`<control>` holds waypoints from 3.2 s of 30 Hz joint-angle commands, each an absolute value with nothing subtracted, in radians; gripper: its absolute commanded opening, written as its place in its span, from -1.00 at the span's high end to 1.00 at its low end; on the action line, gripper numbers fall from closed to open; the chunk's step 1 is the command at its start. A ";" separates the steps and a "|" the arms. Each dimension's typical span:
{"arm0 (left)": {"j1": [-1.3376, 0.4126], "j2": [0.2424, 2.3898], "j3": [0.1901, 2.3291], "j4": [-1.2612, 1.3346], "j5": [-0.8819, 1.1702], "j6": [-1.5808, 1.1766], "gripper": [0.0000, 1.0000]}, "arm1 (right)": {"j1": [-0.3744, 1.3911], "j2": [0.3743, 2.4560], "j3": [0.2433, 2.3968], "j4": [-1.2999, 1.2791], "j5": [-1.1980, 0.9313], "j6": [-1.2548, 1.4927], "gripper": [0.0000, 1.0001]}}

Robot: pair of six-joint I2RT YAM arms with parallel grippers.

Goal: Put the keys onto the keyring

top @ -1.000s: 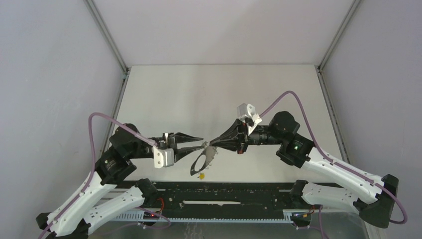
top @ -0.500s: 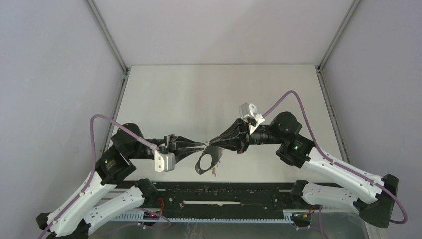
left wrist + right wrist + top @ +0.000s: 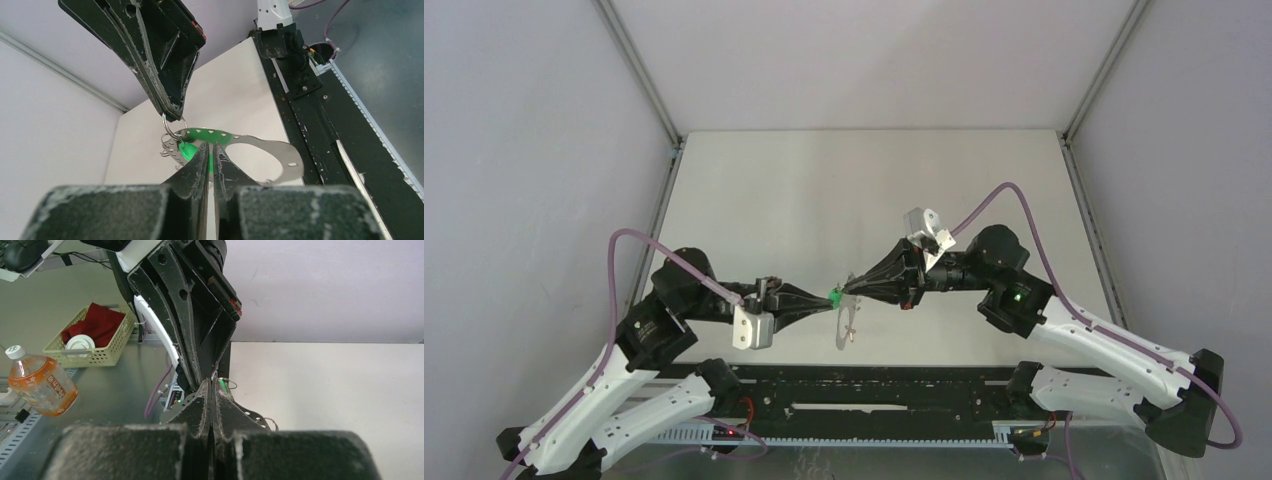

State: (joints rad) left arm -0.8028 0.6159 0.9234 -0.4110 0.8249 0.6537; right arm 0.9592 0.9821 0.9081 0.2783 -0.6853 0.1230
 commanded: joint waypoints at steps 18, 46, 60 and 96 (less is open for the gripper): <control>-0.805 0.613 0.921 -0.202 0.669 0.127 -0.32 | 0.970 0.950 0.899 0.321 -0.706 0.079 1.00; -0.804 0.629 0.861 -0.226 0.795 0.137 0.64 | 0.989 0.971 0.899 0.372 -0.740 0.087 1.00; -0.805 0.632 0.867 -0.157 0.806 -0.018 0.44 | 0.993 0.998 0.927 0.291 -0.792 0.049 1.00; -0.798 0.601 0.822 -0.231 0.747 0.109 0.49 | 1.003 1.023 0.927 0.319 -0.785 0.075 1.00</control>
State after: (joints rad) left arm -0.8017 0.6029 0.8330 -0.2935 0.7799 0.1299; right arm 0.9916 1.0203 0.8890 0.2596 -0.7898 0.0734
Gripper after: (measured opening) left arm 0.266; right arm 0.006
